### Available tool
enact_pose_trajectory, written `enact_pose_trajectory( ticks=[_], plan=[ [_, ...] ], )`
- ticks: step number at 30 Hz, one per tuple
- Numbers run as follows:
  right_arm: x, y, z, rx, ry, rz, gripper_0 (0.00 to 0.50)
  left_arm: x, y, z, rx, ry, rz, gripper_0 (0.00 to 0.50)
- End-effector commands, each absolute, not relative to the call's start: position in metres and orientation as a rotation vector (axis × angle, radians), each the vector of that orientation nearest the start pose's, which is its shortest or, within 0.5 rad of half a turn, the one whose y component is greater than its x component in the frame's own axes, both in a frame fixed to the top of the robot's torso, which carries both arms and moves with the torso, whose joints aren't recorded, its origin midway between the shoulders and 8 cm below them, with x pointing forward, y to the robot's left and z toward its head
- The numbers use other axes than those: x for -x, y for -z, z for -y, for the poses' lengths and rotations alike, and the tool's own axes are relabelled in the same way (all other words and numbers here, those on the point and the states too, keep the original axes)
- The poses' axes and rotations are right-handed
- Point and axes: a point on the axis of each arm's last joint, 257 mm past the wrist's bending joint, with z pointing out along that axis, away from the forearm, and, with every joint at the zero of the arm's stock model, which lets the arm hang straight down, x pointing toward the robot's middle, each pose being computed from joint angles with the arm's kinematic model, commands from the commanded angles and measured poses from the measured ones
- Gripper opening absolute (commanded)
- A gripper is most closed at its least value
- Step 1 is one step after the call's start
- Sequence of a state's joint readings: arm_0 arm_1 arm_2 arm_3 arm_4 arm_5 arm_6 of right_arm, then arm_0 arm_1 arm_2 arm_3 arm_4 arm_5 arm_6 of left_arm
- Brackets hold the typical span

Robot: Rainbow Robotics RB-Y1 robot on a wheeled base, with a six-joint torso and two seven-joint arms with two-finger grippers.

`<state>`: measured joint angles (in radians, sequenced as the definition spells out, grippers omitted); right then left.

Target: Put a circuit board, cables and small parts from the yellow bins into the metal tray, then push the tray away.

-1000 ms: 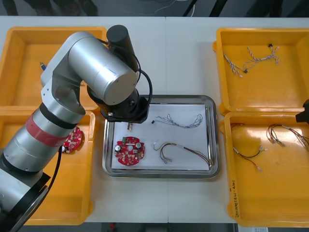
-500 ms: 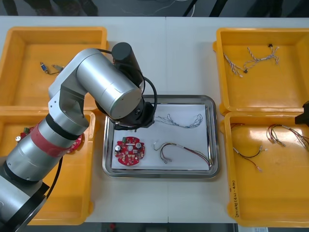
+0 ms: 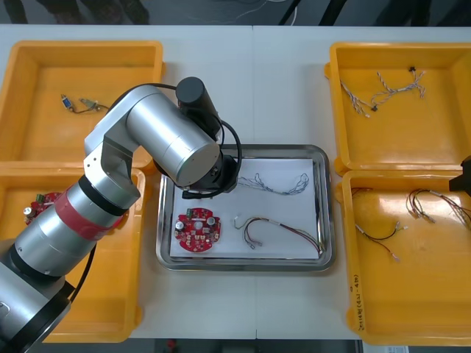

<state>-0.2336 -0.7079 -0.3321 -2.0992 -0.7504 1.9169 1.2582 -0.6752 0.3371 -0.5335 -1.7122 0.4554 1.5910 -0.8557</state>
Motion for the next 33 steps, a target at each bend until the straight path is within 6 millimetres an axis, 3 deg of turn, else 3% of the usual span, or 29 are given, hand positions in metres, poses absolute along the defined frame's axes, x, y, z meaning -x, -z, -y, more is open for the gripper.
enact_pose_trajectory(
  ticks=[1,6,7,8,10,12,23,33],
  plan=[
    [-0.393,0.161,0.378,-0.154,-0.030,-2.634,0.500,-0.476,0.251,-0.047,-0.063,0.221,-2.650,0.000],
    [-0.393,0.162,0.376,-0.146,-0.030,-2.637,0.500,-0.477,0.251,-0.047,-0.061,0.220,-2.649,0.000],
    [-0.393,0.161,0.375,-0.141,-0.029,-2.634,0.500,-0.476,0.251,-0.047,-0.063,0.220,-2.649,0.038],
    [-0.393,0.162,0.374,-0.138,-0.028,-2.634,0.500,-0.477,0.251,-0.048,-0.060,0.218,-2.649,0.189],
    [-0.392,0.161,0.374,-0.137,-0.026,-2.631,0.500,-0.478,0.251,-0.048,-0.055,0.219,-2.644,0.405],
    [-0.391,0.162,0.374,-0.135,-0.025,-2.633,0.500,-0.478,0.251,-0.049,-0.050,0.217,-2.644,0.500],
    [-0.389,0.163,0.373,-0.128,-0.025,-2.637,0.500,-0.481,0.244,-0.050,-0.023,0.238,-2.635,0.500],
    [-0.389,0.162,0.371,-0.120,-0.032,-2.635,0.500,-0.478,0.207,-0.075,0.022,0.237,-2.660,0.500]
  ],
)
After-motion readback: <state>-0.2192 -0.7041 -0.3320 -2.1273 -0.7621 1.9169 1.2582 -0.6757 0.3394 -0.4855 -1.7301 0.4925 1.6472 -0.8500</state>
